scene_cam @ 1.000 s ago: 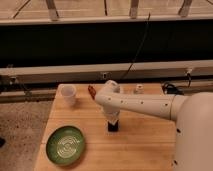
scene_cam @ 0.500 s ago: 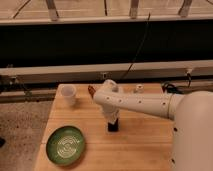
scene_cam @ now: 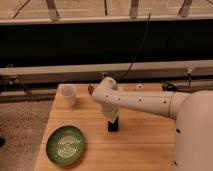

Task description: Push the eraser across the table

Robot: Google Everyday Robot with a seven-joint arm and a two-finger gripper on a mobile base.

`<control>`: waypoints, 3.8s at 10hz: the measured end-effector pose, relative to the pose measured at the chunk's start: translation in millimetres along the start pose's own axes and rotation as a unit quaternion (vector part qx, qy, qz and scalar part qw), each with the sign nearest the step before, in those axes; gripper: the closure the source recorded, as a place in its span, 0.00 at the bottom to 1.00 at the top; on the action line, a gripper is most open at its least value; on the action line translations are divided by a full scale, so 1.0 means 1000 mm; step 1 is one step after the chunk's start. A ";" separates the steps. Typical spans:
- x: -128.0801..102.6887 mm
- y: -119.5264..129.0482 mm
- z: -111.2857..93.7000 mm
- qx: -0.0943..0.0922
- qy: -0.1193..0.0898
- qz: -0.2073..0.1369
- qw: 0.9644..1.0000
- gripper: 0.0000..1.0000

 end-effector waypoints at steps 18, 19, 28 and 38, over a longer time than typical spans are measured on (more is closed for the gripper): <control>0.030 0.019 0.069 0.024 -0.042 0.052 0.997 1.00; 0.031 0.020 0.068 0.024 -0.042 0.052 0.997 1.00; 0.028 -0.006 0.064 0.037 -0.040 0.022 0.998 1.00; 0.000 -0.105 0.034 0.090 -0.032 -0.098 0.991 1.00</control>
